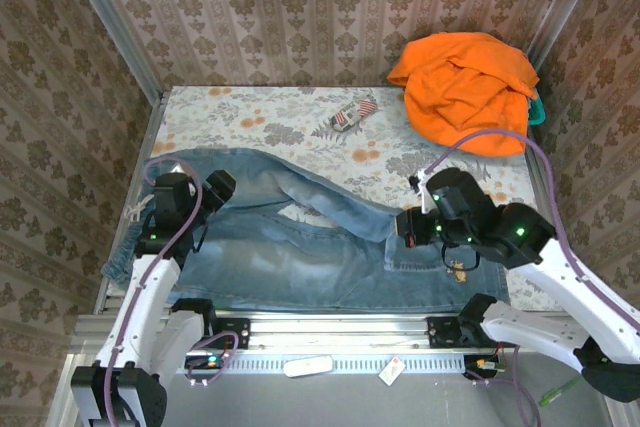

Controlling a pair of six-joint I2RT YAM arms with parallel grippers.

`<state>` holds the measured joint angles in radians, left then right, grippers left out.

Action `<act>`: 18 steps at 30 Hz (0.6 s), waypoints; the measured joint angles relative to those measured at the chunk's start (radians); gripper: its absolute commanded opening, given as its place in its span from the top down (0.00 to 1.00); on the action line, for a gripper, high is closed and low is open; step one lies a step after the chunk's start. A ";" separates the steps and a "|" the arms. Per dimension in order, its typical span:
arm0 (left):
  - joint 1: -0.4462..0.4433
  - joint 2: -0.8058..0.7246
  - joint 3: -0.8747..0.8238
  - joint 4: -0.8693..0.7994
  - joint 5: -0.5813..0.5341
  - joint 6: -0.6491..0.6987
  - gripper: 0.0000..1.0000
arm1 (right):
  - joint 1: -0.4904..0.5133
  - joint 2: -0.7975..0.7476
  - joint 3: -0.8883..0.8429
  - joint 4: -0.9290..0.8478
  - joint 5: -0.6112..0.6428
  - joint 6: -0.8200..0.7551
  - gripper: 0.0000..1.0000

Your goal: Fold and stack the trousers

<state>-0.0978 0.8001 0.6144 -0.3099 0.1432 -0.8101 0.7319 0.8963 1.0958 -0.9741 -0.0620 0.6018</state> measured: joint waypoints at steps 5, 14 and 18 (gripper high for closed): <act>-0.005 0.018 -0.002 0.014 0.000 0.000 0.18 | -0.099 0.057 -0.153 0.068 -0.068 0.061 1.00; -0.040 0.181 -0.001 0.088 0.012 0.004 0.17 | -0.523 0.354 -0.224 0.282 -0.198 0.019 0.54; -0.048 0.257 0.003 0.118 0.026 0.010 0.16 | -0.547 0.414 -0.181 0.286 -0.199 -0.032 0.45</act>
<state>-0.1459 1.0573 0.6174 -0.1921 0.1696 -0.8005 0.1852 1.3106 0.9150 -0.6880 -0.2607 0.5694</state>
